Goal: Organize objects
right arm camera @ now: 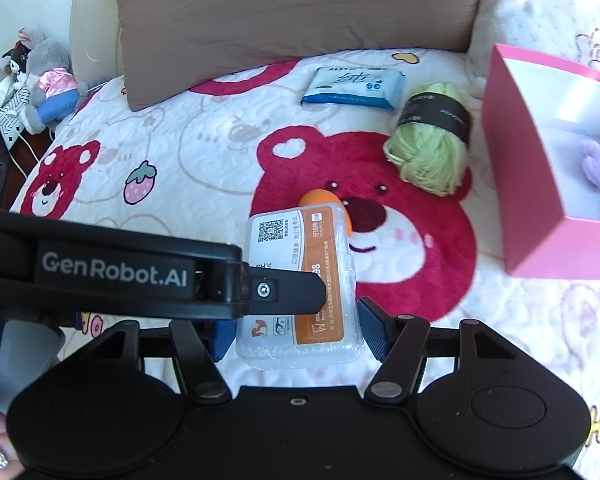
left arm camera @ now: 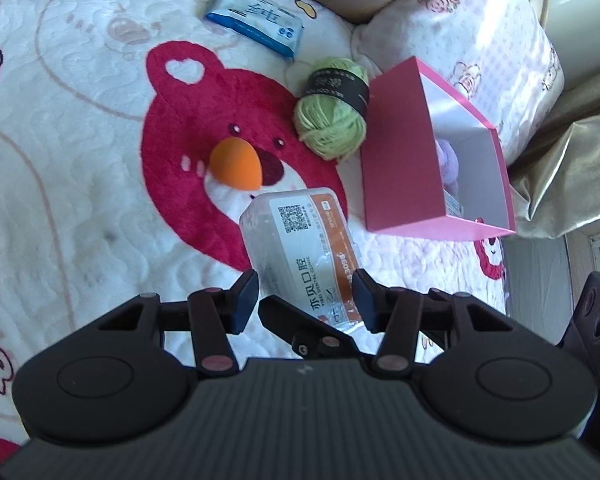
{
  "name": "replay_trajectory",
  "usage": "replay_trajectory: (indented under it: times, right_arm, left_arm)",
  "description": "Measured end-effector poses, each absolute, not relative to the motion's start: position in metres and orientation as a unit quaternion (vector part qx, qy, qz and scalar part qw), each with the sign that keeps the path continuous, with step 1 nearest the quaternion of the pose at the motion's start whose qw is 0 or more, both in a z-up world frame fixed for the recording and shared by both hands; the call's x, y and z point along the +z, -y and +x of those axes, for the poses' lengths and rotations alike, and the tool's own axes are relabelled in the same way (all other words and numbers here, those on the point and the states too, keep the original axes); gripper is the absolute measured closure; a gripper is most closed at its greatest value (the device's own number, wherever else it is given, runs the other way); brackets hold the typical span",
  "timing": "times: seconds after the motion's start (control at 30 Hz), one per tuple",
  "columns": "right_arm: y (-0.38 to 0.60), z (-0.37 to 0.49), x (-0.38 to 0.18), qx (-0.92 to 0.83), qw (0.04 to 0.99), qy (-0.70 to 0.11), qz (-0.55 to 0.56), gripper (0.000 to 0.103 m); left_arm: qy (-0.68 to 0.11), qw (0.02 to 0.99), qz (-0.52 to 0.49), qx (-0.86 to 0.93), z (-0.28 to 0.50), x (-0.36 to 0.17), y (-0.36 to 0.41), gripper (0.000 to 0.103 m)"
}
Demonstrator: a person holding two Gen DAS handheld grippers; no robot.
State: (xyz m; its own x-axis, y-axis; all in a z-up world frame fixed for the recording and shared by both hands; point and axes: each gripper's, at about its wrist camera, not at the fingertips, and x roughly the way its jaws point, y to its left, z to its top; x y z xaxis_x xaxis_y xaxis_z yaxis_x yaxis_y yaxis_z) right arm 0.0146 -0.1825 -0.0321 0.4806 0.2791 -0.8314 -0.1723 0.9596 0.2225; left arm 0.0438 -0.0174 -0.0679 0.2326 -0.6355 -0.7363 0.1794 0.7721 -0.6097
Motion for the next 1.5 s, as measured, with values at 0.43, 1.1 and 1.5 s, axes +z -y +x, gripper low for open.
replay_trajectory:
  times: [0.43,1.1,1.5]
  right_arm:
    - [0.209,-0.016,-0.002,0.121,0.860,-0.490,0.071,0.035]
    - [0.251,-0.014,0.031,0.092,0.880,-0.459,0.077,0.035]
    - [0.268,0.003,0.040,0.085,0.885,-0.450,0.087,0.035]
  left_arm:
    - [-0.564,0.742,-0.194,-0.305,0.019,-0.038,0.034,0.055]
    - [-0.548,0.746,-0.153,-0.348,0.033,-0.003,0.085,0.053]
    - [-0.546,0.743,-0.132,-0.363,0.053,0.011,0.107,0.053]
